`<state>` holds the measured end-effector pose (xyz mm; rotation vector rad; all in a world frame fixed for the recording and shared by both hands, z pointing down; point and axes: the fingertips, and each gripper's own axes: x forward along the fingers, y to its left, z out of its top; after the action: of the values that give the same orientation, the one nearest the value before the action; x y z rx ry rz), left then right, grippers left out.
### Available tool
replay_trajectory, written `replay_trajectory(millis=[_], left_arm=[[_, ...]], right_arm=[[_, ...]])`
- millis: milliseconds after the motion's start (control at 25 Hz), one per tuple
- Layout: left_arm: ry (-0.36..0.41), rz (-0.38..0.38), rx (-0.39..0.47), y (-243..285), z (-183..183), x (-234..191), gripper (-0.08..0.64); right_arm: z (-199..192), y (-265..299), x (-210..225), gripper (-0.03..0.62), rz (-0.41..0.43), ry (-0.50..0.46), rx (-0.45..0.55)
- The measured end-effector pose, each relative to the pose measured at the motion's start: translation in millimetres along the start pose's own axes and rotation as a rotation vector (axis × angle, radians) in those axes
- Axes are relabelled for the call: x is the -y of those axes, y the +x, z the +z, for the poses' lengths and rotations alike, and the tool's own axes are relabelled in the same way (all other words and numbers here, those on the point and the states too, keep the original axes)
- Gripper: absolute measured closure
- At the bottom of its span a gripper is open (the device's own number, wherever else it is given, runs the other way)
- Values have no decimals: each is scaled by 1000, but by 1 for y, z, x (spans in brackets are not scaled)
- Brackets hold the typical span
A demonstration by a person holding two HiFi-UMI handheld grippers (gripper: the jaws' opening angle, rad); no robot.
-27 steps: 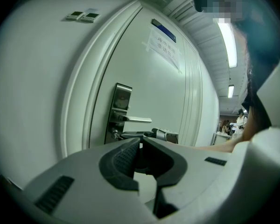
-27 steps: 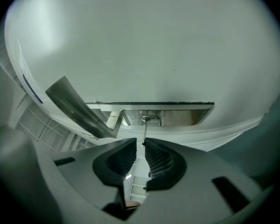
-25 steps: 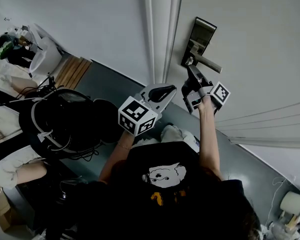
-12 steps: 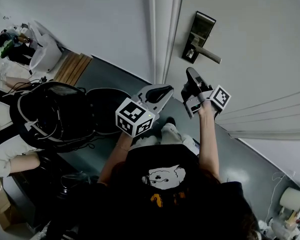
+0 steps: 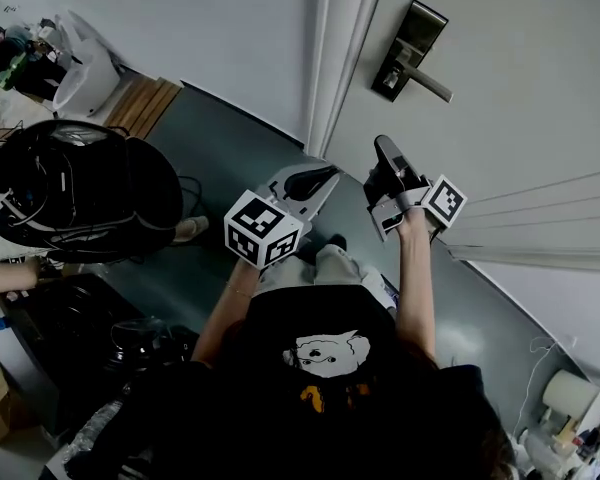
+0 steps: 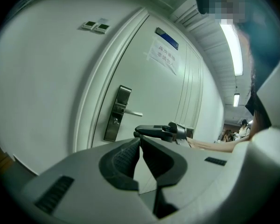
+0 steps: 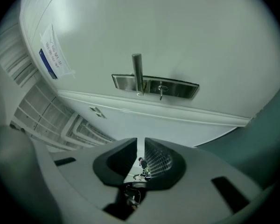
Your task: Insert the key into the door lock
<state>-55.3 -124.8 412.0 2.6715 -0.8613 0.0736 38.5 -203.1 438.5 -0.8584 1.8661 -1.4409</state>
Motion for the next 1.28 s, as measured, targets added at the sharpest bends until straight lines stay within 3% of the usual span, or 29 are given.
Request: replay_trajectory(millis=[160, 400, 680, 880, 1080, 1280], left_arm=[[-8, -3, -13, 9, -20, 10, 534], [-31, -5, -81, 35, -79, 20, 534], [-21, -12, -94, 56, -50, 53, 534], [-5, -22, -85, 40, -33, 85, 534], [6, -36, -94, 45, -48, 124, 534], [-4, -30, -97, 40, -56, 135, 534]], right_arm=[[-4, -23, 10, 554, -10, -24, -10], [-14, -64, 68, 554, -71, -66, -46], [2, -100, 36, 554, -103, -144, -76], [-10, -126, -3, 554, -93, -225, -87], [-17, -166, -6, 554, -119, -296, -100], [-34, -181, -8, 554, -155, -395, -150]])
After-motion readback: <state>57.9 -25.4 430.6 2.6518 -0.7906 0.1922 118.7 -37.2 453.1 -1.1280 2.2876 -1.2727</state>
